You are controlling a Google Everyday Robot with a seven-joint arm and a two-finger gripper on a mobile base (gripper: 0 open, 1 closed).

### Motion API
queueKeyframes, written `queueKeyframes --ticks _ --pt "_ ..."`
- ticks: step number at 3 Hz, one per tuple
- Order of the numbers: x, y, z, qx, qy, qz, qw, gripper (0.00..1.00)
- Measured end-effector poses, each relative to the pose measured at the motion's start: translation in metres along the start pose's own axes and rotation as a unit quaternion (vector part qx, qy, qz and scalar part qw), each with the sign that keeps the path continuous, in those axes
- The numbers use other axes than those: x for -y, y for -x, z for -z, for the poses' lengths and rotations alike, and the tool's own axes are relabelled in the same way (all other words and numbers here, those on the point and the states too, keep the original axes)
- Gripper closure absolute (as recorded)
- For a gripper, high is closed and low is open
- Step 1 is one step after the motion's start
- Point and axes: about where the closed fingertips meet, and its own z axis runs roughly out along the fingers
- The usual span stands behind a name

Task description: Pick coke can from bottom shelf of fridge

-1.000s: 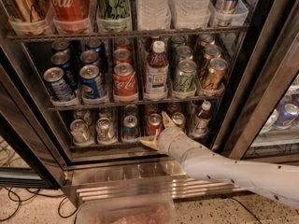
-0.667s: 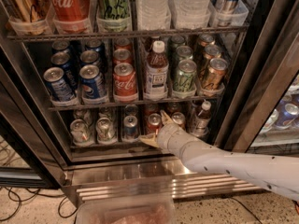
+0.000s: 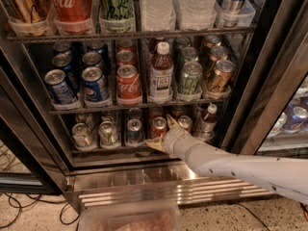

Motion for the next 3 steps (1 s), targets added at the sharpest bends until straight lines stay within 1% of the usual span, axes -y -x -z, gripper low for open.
queueKeyframes --ticks 1,2,3 --pt "0.006 -0.008 -0.003 -0.009 -0.005 -0.004 0.9999 0.22" --pt "0.011 -0.012 -0.008 -0.012 -0.008 -0.006 0.9999 0.23" --pt "0.013 -0.012 -0.014 -0.011 -0.008 -0.009 0.9999 0.26"
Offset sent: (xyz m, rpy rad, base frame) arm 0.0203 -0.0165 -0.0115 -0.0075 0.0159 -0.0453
